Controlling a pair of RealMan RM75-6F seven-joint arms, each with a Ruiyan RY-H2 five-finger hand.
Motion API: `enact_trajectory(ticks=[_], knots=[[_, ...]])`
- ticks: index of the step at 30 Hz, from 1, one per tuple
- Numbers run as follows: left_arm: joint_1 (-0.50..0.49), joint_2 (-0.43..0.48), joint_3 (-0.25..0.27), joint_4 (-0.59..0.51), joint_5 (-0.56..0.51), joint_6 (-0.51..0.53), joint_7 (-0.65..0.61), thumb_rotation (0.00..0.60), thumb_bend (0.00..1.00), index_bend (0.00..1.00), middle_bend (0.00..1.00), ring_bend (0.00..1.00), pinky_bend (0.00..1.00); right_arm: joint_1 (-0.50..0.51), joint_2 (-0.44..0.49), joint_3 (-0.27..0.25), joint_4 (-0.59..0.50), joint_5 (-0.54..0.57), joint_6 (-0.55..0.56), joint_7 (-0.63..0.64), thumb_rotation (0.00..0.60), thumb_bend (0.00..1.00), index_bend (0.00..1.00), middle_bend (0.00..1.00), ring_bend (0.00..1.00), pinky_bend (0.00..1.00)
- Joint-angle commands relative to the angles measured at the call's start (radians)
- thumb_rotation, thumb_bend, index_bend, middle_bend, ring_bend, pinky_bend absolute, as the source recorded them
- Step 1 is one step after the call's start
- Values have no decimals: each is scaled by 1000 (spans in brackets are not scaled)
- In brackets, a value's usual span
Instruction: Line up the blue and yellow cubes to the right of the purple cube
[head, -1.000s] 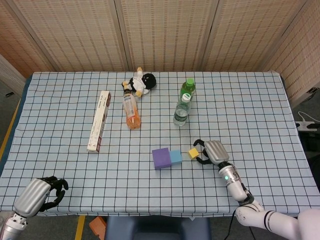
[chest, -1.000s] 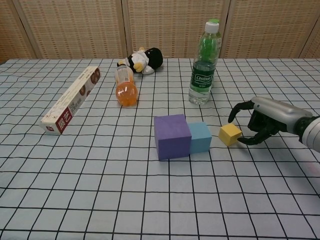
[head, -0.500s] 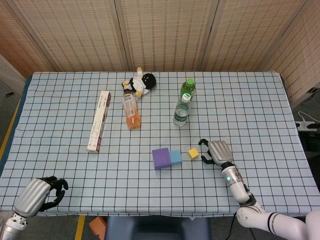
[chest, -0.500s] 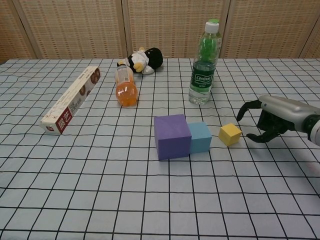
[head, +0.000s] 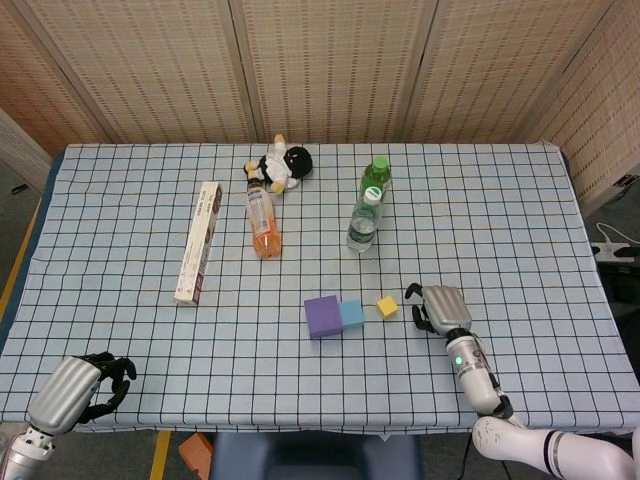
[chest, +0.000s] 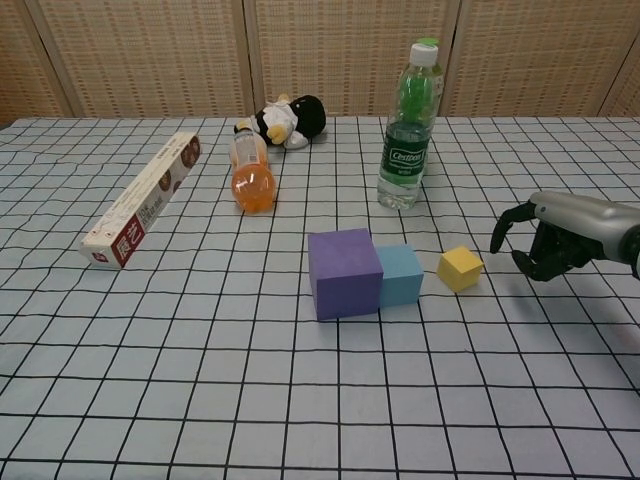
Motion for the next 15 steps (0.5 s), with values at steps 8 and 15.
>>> enact_trajectory(ticks=[8, 15], knots=[[0, 0, -1, 2, 0, 2, -3, 600, 499, 527, 672, 539, 681, 30, 31, 9, 14, 31, -135, 150, 600, 535, 397, 1000, 881, 1000], [1, 1, 0, 2, 1, 4, -3, 600, 500, 527, 672, 540, 681, 31, 26, -2, 31, -9, -144, 206, 600, 535, 398, 1000, 881, 1000]])
